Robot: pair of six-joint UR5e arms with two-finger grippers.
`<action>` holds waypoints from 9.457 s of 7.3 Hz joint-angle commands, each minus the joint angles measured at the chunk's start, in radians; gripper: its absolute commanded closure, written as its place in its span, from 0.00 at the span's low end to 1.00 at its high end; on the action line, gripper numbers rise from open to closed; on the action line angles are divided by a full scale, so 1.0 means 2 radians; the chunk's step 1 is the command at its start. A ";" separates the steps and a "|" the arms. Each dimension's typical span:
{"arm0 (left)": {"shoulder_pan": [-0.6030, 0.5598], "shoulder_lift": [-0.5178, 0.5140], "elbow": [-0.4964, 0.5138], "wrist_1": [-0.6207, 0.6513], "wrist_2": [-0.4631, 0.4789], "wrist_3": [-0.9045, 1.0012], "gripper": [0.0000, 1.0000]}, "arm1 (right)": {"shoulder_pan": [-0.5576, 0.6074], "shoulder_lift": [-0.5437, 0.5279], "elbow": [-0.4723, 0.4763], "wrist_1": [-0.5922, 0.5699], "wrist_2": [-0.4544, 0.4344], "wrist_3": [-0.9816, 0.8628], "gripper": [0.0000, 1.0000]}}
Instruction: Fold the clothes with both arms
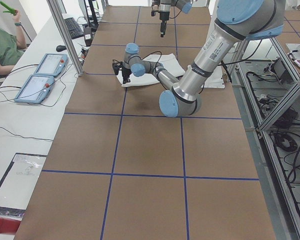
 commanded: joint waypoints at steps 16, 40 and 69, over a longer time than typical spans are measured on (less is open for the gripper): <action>-0.041 0.177 -0.304 0.059 -0.092 0.085 0.00 | -0.082 0.246 -0.235 -0.166 -0.147 -0.122 0.00; -0.006 0.185 -0.320 0.054 -0.116 0.062 0.00 | -0.099 0.157 -0.168 -0.283 -0.149 -0.251 0.00; -0.006 0.181 -0.316 0.056 -0.117 0.070 0.00 | -0.003 0.262 -0.306 -0.172 -0.131 -0.343 0.00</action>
